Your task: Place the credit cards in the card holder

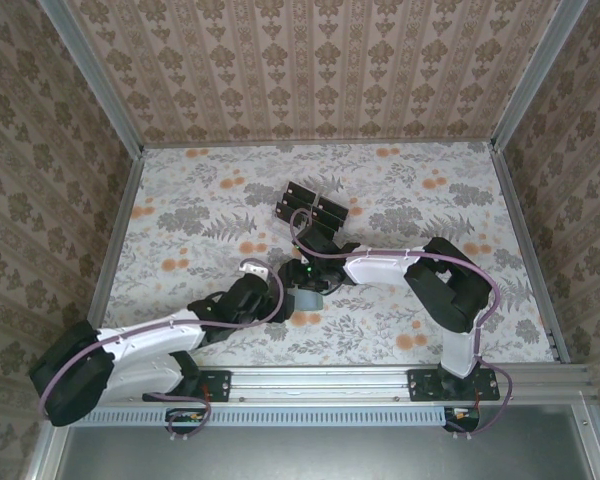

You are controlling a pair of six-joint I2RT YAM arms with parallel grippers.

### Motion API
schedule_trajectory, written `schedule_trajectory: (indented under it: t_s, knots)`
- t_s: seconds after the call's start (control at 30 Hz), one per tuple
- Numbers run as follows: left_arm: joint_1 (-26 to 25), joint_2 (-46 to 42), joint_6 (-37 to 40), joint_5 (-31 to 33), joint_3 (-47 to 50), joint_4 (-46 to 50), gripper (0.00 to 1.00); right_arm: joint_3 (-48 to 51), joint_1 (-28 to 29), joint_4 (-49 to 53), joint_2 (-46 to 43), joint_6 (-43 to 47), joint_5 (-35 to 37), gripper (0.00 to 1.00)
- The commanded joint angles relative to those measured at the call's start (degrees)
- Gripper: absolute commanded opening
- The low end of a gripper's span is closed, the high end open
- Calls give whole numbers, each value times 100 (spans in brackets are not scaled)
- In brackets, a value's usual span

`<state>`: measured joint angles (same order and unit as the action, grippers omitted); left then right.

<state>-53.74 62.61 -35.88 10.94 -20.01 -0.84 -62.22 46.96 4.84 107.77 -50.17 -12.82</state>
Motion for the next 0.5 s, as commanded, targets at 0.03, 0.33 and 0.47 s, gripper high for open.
schedule_trajectory:
  t_s: [0.03, 0.33, 0.47]
  knots:
    - [-66, 184, 177, 206, -257, -226, 100, 148, -20, 146, 167, -118, -116, 58]
    - [-167, 627, 270, 452, -415, -249, 100, 148, -36, 108, 156, -173, -184, 58]
    - [-245, 780, 283, 639, -425, -199, 100, 136, -62, 78, 125, -212, -225, 58]
